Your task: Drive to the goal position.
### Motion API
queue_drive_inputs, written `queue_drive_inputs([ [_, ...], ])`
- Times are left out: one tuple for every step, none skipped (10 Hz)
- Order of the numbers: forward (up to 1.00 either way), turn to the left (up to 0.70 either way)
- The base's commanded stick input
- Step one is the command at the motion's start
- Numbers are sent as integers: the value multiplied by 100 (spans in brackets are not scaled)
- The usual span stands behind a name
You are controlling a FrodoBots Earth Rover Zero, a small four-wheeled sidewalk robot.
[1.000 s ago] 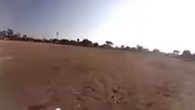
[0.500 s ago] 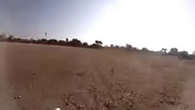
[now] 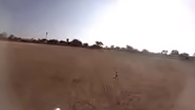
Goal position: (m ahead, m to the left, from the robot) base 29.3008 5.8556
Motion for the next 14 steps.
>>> queue_drive_inputs([
  [100,32],
  [100,12],
  [100,0],
  [100,0],
  [100,0],
  [100,0],
  [100,0],
  [100,0],
  [100,0],
  [100,0],
  [100,0],
  [100,0],
  [100,0],
  [100,0],
])
